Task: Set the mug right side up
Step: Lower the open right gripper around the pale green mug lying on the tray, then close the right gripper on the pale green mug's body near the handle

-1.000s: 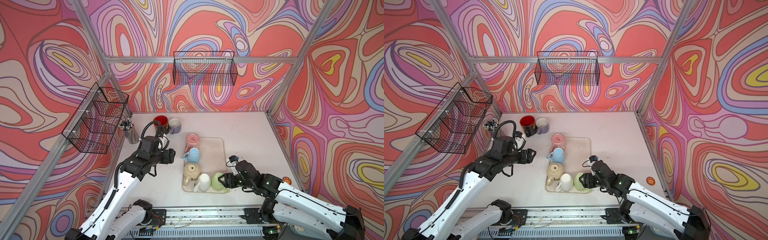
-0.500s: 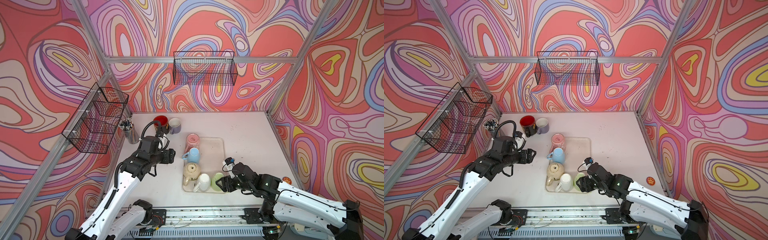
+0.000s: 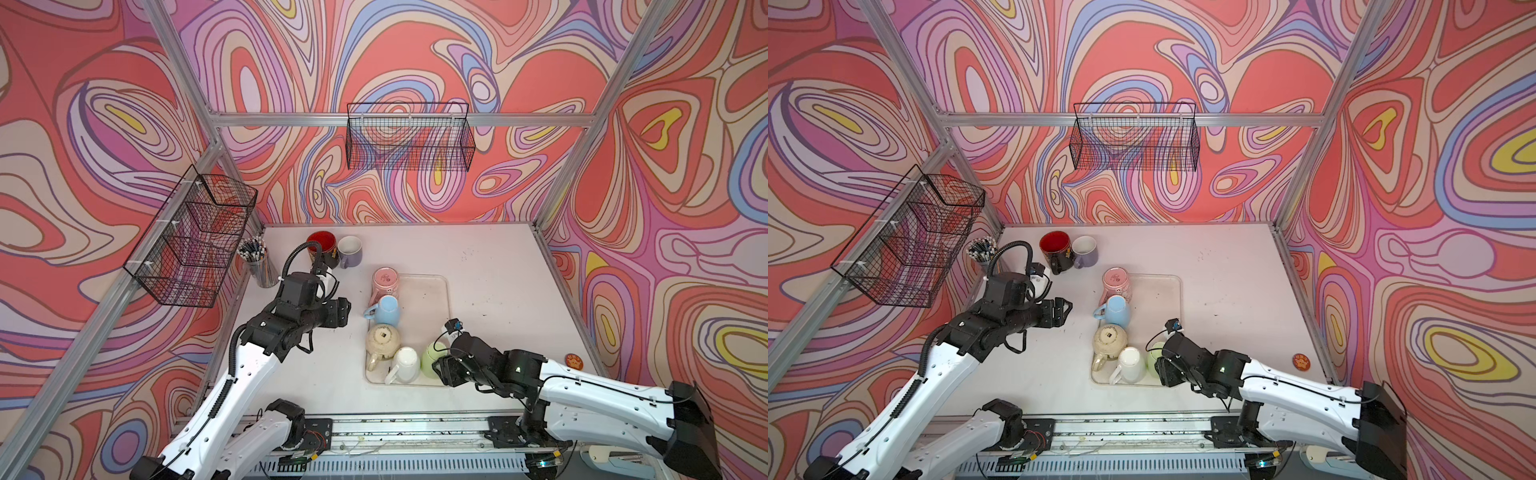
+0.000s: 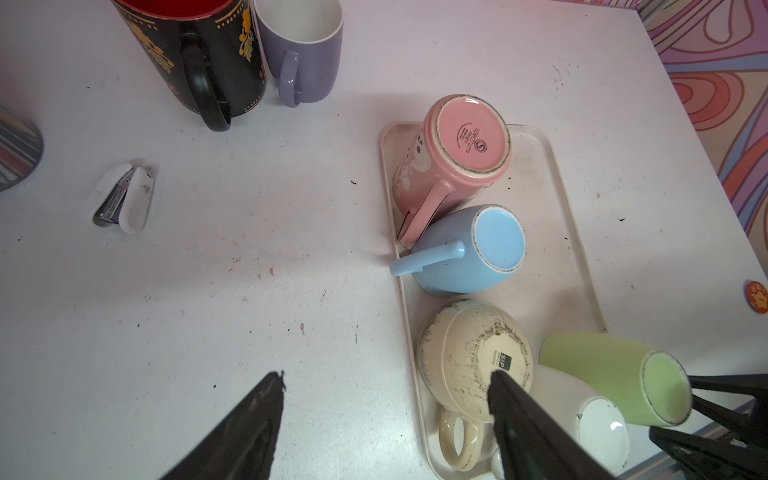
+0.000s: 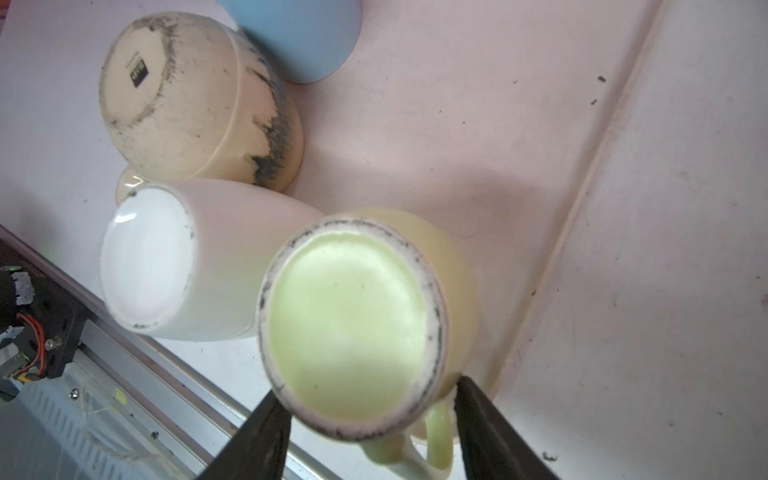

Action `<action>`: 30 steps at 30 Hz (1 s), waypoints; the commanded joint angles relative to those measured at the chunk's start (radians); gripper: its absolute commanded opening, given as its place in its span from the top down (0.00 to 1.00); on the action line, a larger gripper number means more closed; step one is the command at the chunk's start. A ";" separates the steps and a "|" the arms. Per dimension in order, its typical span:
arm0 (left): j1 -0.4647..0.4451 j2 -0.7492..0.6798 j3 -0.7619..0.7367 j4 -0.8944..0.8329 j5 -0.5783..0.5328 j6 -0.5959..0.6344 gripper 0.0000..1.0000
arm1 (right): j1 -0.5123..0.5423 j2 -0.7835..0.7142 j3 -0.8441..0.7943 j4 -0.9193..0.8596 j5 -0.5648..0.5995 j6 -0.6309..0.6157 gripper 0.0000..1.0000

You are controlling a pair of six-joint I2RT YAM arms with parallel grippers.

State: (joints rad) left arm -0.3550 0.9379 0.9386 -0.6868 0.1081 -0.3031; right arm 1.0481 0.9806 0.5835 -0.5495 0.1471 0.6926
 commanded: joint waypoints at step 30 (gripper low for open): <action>-0.049 -0.043 -0.011 -0.002 0.013 0.020 0.20 | -0.034 0.342 0.214 0.027 0.136 -0.061 0.82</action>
State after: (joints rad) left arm -0.3996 0.9089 0.9333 -0.6872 0.1093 -0.2920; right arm 1.0252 1.3048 0.7677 -0.5137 0.2810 0.6399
